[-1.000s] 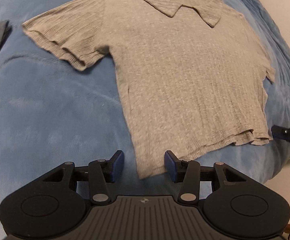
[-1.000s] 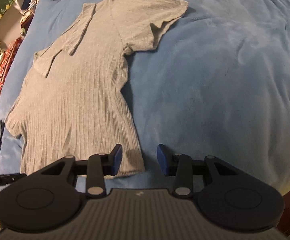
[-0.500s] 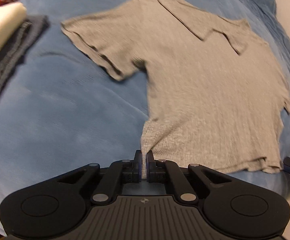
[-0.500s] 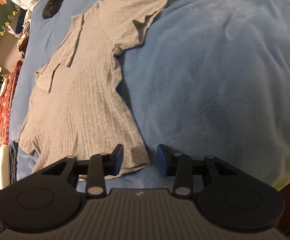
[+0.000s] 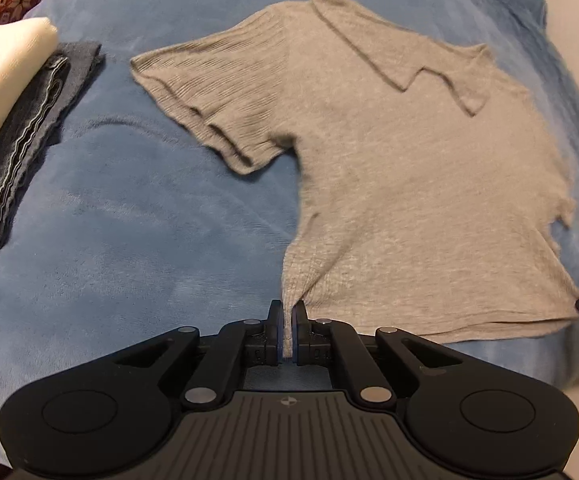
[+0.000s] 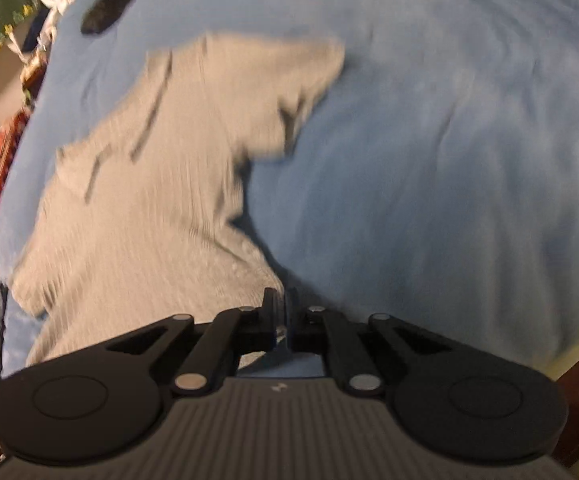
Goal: Fold clothes
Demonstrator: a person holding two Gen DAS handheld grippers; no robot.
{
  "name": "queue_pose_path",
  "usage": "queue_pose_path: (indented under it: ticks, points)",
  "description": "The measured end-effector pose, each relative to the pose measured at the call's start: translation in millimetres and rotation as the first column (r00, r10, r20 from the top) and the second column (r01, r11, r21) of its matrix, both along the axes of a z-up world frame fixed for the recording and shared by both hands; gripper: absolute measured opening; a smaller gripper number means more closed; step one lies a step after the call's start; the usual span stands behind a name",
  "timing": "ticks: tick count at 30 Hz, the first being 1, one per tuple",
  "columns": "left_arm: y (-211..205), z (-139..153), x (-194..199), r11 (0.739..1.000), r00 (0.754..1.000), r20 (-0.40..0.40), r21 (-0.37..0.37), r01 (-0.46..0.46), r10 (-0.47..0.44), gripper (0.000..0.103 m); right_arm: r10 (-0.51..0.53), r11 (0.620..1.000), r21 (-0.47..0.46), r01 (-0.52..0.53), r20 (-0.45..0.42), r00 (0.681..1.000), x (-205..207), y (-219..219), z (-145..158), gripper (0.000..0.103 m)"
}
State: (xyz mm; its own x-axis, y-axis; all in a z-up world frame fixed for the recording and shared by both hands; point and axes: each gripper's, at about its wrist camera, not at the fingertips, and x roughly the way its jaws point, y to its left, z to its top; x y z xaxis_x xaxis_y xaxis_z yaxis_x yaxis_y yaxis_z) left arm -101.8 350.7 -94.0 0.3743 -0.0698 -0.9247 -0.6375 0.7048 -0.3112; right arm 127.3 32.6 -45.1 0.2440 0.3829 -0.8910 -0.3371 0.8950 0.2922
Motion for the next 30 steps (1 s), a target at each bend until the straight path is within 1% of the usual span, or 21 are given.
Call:
queue_pose_path:
  ticks: [1, 3, 5, 7, 10, 12, 14, 15, 16, 18, 19, 20, 21, 22, 23, 24, 25, 26, 28, 29, 30]
  points:
    - [-1, 4, 1, 1.0, 1.0, 0.007, -0.003, 0.012, -0.012, 0.004, 0.013, 1.0, -0.005, -0.013, 0.007, 1.0, 2, 1, 7, 0.003]
    - [-4, 4, 3, 0.999, 0.999, -0.003, 0.0, 0.041, -0.041, 0.004, 0.052, 0.998, -0.032, -0.052, 0.013, 0.999, 3, 5, 8, 0.003]
    - [-6, -4, 5, 0.998, 0.998, -0.029, 0.007, 0.056, -0.056, 0.004, 0.084, 0.993, -0.077, -0.084, -0.003, 0.996, 4, 8, -7, 0.003]
    - [-4, -19, 3, 0.998, 0.996, -0.072, 0.0, 0.059, -0.059, 0.004, 0.074, 0.992, -0.103, -0.079, -0.053, 0.996, 6, 9, -30, 0.004]
    - [0, -31, 2, 0.998, 0.993, -0.098, -0.021, 0.06, -0.062, 0.005, 0.071, 0.988, -0.127, -0.083, -0.099, 0.993, 3, 8, -58, 0.004]
    - [2, -38, 2, 0.998, 0.992, -0.112, -0.035, 0.06, -0.064, 0.007, 0.093, 0.986, -0.129, -0.105, -0.097, 0.991, -2, 9, -62, 0.005]
    - [3, -36, 4, 0.997, 0.991, -0.115, -0.03, 0.071, -0.075, 0.011, 0.111, 0.983, -0.133, -0.123, -0.098, 0.989, -4, 9, -59, 0.007]
    - [3, -34, 4, 0.996, 0.99, -0.113, -0.021, 0.081, -0.083, 0.012, 0.12, 0.982, -0.135, -0.132, -0.094, 0.988, -5, 9, -56, 0.012]
    - [2, -31, 5, 0.995, 0.989, -0.11, -0.005, 0.097, -0.097, 0.014, 0.129, 0.981, -0.137, -0.14, -0.089, 0.988, -6, 9, -53, 0.012]
    - [-5, -19, 7, 0.986, 0.983, -0.103, 0.066, 0.156, -0.149, 0.016, 0.161, 0.975, -0.146, -0.169, -0.065, 0.985, -9, 11, -43, 0.014]
    - [-9, -12, 8, 0.975, 0.978, -0.099, 0.108, 0.194, -0.184, 0.016, 0.197, 0.969, -0.144, -0.201, -0.043, 0.979, -12, 14, -36, 0.018]
    - [-15, -4, 10, 0.958, 0.969, -0.095, 0.155, 0.24, -0.227, 0.016, 0.243, 0.96, -0.139, -0.243, -0.016, 0.97, -16, 18, -28, 0.021]
    - [-22, 4, 11, 0.935, 0.957, -0.093, 0.205, 0.289, -0.276, 0.016, 0.308, 0.943, -0.142, -0.302, 0.018, 0.951, -21, 24, -20, 0.028]
    - [-31, 11, 14, 0.903, 0.939, -0.095, 0.257, 0.345, -0.331, 0.016, 0.379, 0.917, -0.156, -0.367, 0.049, 0.924, -27, 32, -14, 0.032]
    - [-37, 17, 16, 0.865, 0.916, -0.098, 0.303, 0.4, -0.39, 0.016, 0.455, 0.882, -0.178, -0.437, 0.073, 0.888, -33, 42, -11, 0.032]
    - [-43, 21, 17, 0.823, 0.889, -0.103, 0.344, 0.452, -0.446, 0.019, 0.532, 0.837, -0.205, -0.507, 0.093, 0.842, -40, 53, -8, 0.032]
    - [-51, 22, 21, 0.777, 0.858, -0.107, 0.379, 0.503, -0.503, 0.02, 0.608, 0.785, -0.234, -0.573, 0.116, 0.786, -47, 64, -8, 0.032]
    - [-59, 22, 26, 0.727, 0.821, -0.11, 0.409, 0.551, -0.56, 0.021, 0.679, 0.727, -0.262, -0.635, 0.137, 0.721, -54, 76, -9, 0.032]
    - [-76, 19, 36, 0.623, 0.74, -0.123, 0.459, 0.633, -0.661, 0.022, 0.798, 0.599, -0.307, -0.739, 0.151, 0.584, -66, 98, -13, 0.032]
    - [-84, 15, 42, 0.575, 0.698, -0.129, 0.474, 0.667, -0.704, 0.021, 0.844, 0.534, -0.327, -0.78, 0.152, 0.514, -74, 104, -17, 0.032]
    - [-91, 12, 46, 0.532, 0.66, -0.13, 0.486, 0.693, -0.74, 0.021, 0.882, 0.471, -0.346, -0.811, 0.152, 0.447, -82, 109, -21, 0.032]
